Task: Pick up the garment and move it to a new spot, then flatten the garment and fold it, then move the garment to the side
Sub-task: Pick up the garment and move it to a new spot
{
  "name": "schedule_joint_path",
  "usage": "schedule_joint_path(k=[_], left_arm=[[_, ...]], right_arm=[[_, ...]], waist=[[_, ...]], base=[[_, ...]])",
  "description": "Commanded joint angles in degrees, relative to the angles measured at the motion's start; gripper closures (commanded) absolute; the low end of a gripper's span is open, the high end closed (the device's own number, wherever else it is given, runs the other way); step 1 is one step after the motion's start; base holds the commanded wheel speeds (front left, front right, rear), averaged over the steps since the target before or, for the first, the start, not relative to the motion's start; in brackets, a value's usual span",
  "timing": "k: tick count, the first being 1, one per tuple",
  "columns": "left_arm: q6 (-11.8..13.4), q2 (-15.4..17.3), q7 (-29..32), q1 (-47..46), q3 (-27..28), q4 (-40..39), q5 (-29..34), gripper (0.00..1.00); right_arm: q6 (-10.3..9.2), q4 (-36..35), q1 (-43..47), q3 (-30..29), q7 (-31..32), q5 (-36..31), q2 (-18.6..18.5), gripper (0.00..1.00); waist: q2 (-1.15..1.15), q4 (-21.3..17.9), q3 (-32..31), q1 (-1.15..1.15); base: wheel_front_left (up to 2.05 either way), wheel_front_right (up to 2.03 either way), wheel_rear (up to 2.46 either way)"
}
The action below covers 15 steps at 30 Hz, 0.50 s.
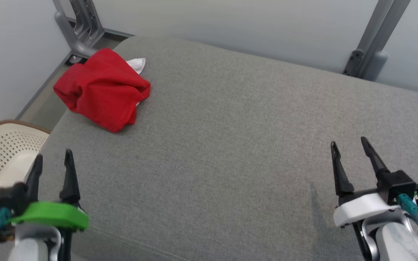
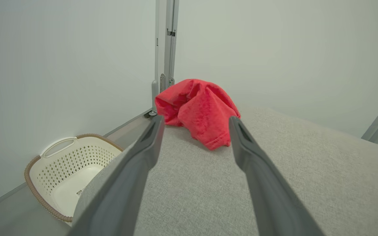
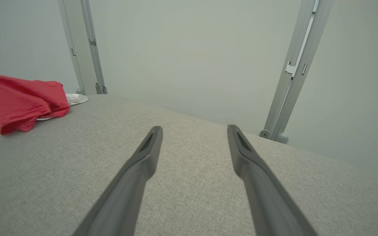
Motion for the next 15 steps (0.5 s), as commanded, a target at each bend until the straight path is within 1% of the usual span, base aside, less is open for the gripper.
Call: schedule_joint_path(k=[1, 5, 7, 9, 12, 15], left_arm=[[-0.3, 1.11, 2.42, -4.75, -0.19, 1.55, -1.19, 0.0], [-0.37, 4.61, 9.85, -16.24, -1.78, 7.29, -3.16, 0.0], [-0.4, 6.71, 11.58, -22.24, -2.1, 10.1, -3.42, 0.0], [-0.38, 7.14, 13.64, -27.31, -1.78, 13.85, -5.25, 0.0], [-0.35, 9.5, 18.67, -33.71, -1.83, 20.76, -6.33, 0.0], [-0.2, 11.35, 22.34, -39.13, -1.42, 27.06, -7.86, 0.0]], right_arm=[[-0.06, -0.94, -1.93, -0.56, -0.15, -0.83, -1.4, 0.0], [-0.06, -2.31, -4.8, -0.42, -0.15, -1.71, -4.01, 0.0], [-0.06, -2.9, -6.5, -0.03, -0.15, -1.81, -5.62, 0.0], [-0.06, -3.57, -8.11, 0.36, -0.09, -1.83, -7.02, 0.0], [-0.06, -4.86, -10.3, 1.69, 0.43, -1.24, -8.37, 0.0], [-0.06, -6.31, -11.83, 3.03, 1.01, -0.95, -9.48, 0.0]], waist=[[0.0, -5.47, 11.58, 0.0], [0.0, -6.51, 17.98, 0.0], [0.0, -7.3, 20.78, 0.0], [0.0, -8.02, 23.31, 0.0], [0.0, -9.62, 26.39, 0.0], [0.0, -11.33, 28.78, 0.0]], base=[[0.0, 0.0, 0.0], [0.0, 0.0, 0.0], [0.0, 0.0, 0.0], [0.0, 0.0, 0.0], [0.0, 0.0, 0.0], [0.0, 0.0, 0.0]])
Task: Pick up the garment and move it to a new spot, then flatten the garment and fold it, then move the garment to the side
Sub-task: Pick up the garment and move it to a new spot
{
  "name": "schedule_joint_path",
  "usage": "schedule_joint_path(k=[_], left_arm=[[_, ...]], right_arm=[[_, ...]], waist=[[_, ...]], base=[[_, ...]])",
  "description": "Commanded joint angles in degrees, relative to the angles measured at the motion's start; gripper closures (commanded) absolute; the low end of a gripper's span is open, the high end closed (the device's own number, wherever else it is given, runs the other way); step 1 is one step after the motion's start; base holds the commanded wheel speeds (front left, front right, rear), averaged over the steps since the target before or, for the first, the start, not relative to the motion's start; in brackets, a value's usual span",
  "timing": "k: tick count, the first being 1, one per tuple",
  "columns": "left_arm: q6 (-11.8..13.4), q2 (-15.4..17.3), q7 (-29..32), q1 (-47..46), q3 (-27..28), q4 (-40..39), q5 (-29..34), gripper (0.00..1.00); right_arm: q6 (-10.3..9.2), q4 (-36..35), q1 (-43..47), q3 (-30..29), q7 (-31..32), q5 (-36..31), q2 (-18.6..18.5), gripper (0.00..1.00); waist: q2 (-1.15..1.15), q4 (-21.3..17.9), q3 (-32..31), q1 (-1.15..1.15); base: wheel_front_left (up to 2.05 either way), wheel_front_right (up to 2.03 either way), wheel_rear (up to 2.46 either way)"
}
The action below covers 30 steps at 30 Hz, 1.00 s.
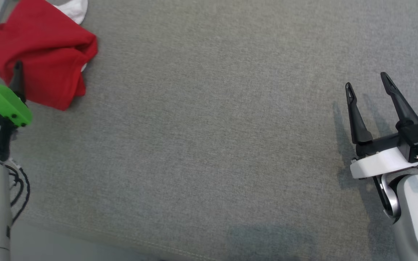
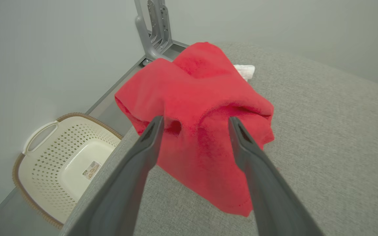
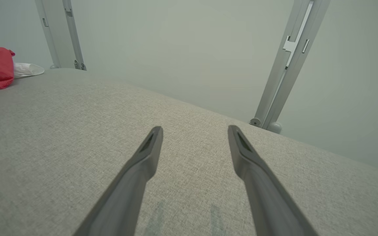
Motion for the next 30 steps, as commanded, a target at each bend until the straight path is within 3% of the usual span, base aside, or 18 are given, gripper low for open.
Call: schedule_joint_path(k=[1, 9, 10, 11, 21, 30], left_arm=[[0.65, 1.6, 1.27, -2.53, -0.02, 2.32, 0.34, 0.0], [1.66, 5.08, 6.51, -10.09, 0.23, 14.93, -0.47, 0.0], [1.57, 5.24, 7.22, -10.57, 0.1, 16.08, -0.66, 0.63], [1.35, 5.43, 7.82, -10.73, -0.04, 16.99, -0.73, 1.0], [-0.16, 9.99, 11.57, -11.14, -3.37, 18.95, -1.92, 1.0], [-0.04, 13.59, 11.06, -8.82, -10.55, 3.98, -7.52, 1.0]], right_arm=[[-0.06, -0.93, -1.26, 0.32, 0.38, 0.37, -0.68, 0.0], [-0.06, -4.14, -1.23, 0.76, 1.32, 1.23, -0.69, 0.0], [-0.06, -4.14, -1.09, 0.44, 1.23, 1.37, -0.4, 0.0], [-0.06, -4.04, -0.94, 0.37, 1.11, 1.4, -0.3, 0.0], [-0.06, 1.07, 0.02, 1.06, -0.65, 2.25, 3.89, 0.0], [-0.06, 4.31, 2.52, 0.59, -1.09, 3.73, 7.26, 0.0]], waist=[[0.0, -7.03, 9.76, -0.01], [0.0, -10.76, 12.74, -0.01], [0.0, -11.04, 12.69, -0.01], [0.0, -11.26, 12.5, -0.01], [0.0, -12.89, 5.32, -0.01], [0.0, -16.71, -5.32, -0.01]], base=[[0.0, 0.0, 0.0], [0.0, 0.0, 0.0], [0.0, 0.0, 0.0], [0.0, 0.0, 0.0], [0.0, 0.0, 0.0], [0.0, 0.0, 0.0]])
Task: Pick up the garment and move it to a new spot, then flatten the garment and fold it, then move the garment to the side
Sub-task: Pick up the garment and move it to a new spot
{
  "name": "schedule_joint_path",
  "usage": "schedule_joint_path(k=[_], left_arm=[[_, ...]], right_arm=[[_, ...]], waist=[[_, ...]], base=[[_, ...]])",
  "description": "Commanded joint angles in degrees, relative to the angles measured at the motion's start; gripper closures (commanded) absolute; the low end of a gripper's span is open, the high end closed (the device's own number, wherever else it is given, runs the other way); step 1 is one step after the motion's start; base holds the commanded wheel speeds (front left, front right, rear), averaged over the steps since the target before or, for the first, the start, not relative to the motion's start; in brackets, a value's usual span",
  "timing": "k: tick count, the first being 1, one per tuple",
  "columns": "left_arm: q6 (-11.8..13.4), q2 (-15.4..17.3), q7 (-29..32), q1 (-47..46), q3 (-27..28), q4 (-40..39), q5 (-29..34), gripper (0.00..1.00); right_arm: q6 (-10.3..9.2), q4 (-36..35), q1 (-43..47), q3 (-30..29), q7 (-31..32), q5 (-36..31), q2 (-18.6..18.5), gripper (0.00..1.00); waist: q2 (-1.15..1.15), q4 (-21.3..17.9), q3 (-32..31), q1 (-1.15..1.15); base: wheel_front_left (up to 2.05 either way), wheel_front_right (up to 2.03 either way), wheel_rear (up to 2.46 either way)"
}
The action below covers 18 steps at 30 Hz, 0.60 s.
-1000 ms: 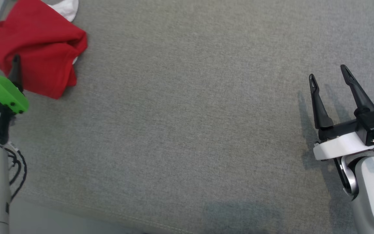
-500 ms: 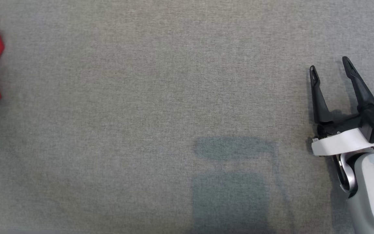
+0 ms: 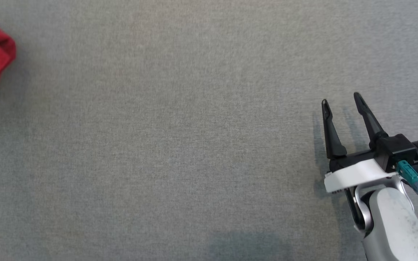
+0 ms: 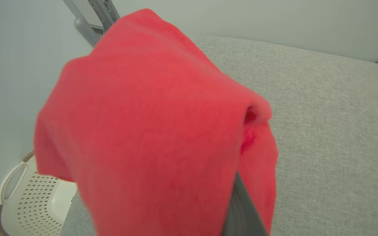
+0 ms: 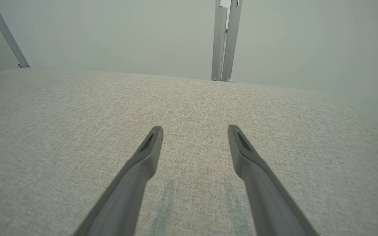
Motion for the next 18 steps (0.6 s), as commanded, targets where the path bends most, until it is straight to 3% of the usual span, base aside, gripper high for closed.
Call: schedule_joint_path(k=[1, 8, 14, 18], left_arm=[[-0.11, 0.43, -0.56, 1.23, -1.1, -3.64, -1.55, 1.0], [-0.05, -0.88, 2.89, 8.89, -4.37, -25.55, -9.94, 1.0], [3.73, -3.9, 7.2, 18.13, -6.6, -47.54, -12.69, 1.0], [6.35, -8.08, 7.96, 22.85, -9.57, -57.84, -14.07, 1.0]], right_arm=[[-0.06, 0.19, 1.72, -0.19, -0.25, 0.49, 0.29, 0.0], [-0.06, -0.41, 5.6, -1.52, -0.26, 1.34, 1.47, 0.0], [-0.06, -0.99, 7.54, -1.98, -0.23, 2.19, 1.77, 0.0], [-0.06, -1.14, 7.9, -1.72, -0.23, 3.81, 1.79, 0.0]], waist=[[0.0, -3.55, -7.05, 0.0], [0.0, -9.29, -13.27, 0.0], [0.0, -14.98, -14.72, 0.0], [0.0, -18.14, -14.39, 0.0]], base=[[0.0, 0.0, 0.0], [0.0, 0.0, 0.0], [0.0, 0.0, 0.0], [0.0, 0.0, 0.0]])
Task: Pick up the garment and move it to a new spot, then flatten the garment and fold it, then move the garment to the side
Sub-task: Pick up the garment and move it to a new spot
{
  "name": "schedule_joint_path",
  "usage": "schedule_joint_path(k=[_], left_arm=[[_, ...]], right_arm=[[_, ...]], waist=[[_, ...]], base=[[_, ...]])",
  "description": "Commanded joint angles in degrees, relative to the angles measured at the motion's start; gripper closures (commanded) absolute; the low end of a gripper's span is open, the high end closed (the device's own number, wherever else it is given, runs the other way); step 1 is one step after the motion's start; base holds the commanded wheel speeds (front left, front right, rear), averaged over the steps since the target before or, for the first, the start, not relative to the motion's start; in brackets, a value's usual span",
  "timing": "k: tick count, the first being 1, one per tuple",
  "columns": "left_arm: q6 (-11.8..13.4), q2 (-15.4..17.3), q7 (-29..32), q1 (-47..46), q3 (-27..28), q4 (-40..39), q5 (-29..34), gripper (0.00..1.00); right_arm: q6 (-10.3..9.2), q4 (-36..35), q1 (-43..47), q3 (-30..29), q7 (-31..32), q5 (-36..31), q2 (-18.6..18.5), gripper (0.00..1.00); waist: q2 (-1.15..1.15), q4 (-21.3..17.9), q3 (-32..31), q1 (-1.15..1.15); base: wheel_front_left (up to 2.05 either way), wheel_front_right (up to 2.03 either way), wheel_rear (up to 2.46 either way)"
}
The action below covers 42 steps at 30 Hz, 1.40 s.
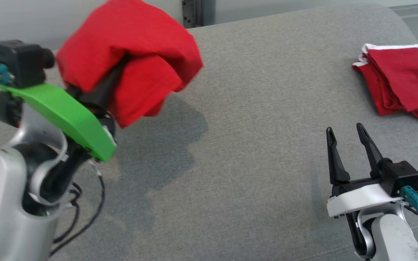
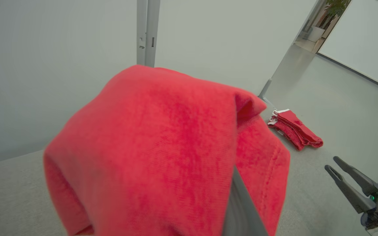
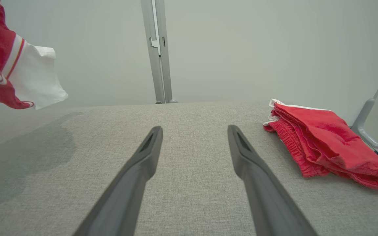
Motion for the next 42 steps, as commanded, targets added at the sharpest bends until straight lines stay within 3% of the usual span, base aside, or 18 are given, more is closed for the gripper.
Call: schedule_joint_path(k=[1, 8, 11, 16, 17, 18, 19, 20, 23, 26, 31, 33, 38, 42], left_arm=[[0.72, -1.54, 0.12, 2.04, -1.54, -1.89, -0.23, 1.0], [2.18, -8.95, -1.5, 7.12, -9.6, 0.35, 0.49, 1.0], [2.24, -9.05, -4.33, 8.23, -9.74, 7.73, 2.75, 1.0], [0.18, -8.46, -9.39, 9.5, -8.89, 23.08, 3.04, 1.0], [-0.05, -8.22, -10.92, 9.38, -8.5, 25.7, 3.69, 0.92], [-0.49, -7.94, -12.5, 9.2, -8.57, 28.03, 4.47, 0.67], [-1.15, -8.03, -14.57, 8.82, -8.7, 30.51, 5.35, 0.09], [-1.56, -8.61, -16.24, 8.49, -8.63, 32.29, 5.53, 0.0], [-3.41, -10.18, -20.55, 7.52, -8.96, 35.15, 5.4, 0.0], [-4.02, -9.43, -26.6, 8.25, -9.32, 35.96, 8.11, 0.0], [-1.0, -9.45, -39.18, 14.33, -7.49, 33.27, 11.05, 0.0], [0.99, -8.07, -42.64, 17.51, -6.73, 31.78, 13.14, 0.0], [5.67, -8.13, -45.46, 26.83, -2.03, 27.32, 15.2, 0.0], [5.98, -9.24, -45.49, 33.28, 1.59, 22.35, 19.37, 0.0]], right_arm=[[-0.06, -0.02, 0.79, 0.17, -0.18, 0.78, 0.01, 0.0], [-0.06, 0.31, 0.13, 1.01, -0.18, 2.31, 0.0, 0.0], [-0.06, 0.43, -0.56, 1.51, -0.18, 2.84, 0.01, 0.0], [-0.06, 1.06, -0.65, 2.02, -0.18, 3.23, 0.01, 0.0], [-0.06, 1.19, -0.57, 2.1, -0.18, 3.18, 0.02, 0.0], [-0.06, 1.32, -0.56, 2.21, -0.18, 3.22, 0.01, 0.0], [-0.06, 1.5, -0.58, 2.36, -0.18, 3.13, 0.01, 0.0], [-0.06, 1.58, -0.51, 2.26, -0.18, 2.99, 0.0, 0.0], [-0.06, 2.02, 0.12, 1.63, -0.18, 2.12, -0.03, 0.0], [-0.06, 2.15, 0.39, 1.54, -0.18, 0.9, -0.02, 0.0], [-0.06, 1.19, 2.08, -0.34, -0.18, -1.37, -0.07, 0.0], [-0.06, 0.92, 2.72, -0.99, -0.18, -3.09, -0.06, 0.0], [-0.06, 0.33, 5.06, -2.59, -0.18, -5.25, -0.94, 0.0], [-0.06, 0.12, 6.85, -3.9, -0.18, -5.74, -1.24, 0.0]], waist=[[0.0, -5.9, -2.01, 0.0], [0.0, -9.26, -0.51, 0.0], [0.0, -10.03, 0.17, 0.0], [0.0, -10.16, 0.84, 0.0], [0.0, -10.03, 0.91, 0.0], [0.0, -9.88, 0.95, 0.0], [0.0, -9.6, 0.93, 0.0], [0.0, -9.18, 0.85, 0.0], [0.0, -7.38, 0.02, 0.0], [0.0, -5.83, -1.24, 0.0], [0.0, -3.37, -5.35, 0.0], [0.0, -2.1, -7.08, 0.0], [0.0, 1.14, -10.79, 0.0], [0.0, 4.1, -12.59, 0.0]], base=[[0.0, 0.0, 0.0], [0.0, 0.0, 0.0], [0.0, 0.0, 0.0], [0.0, 0.0, 0.0], [0.0, 0.0, 0.0], [0.0, 0.0, 0.0], [0.0, 0.0, 0.0], [0.0, 0.0, 0.0], [0.0, 0.0, 0.0], [0.0, 0.0, 0.0], [0.0, 0.0, 0.0], [0.0, 0.0, 0.0], [0.0, 0.0, 0.0], [0.0, 0.0, 0.0]])
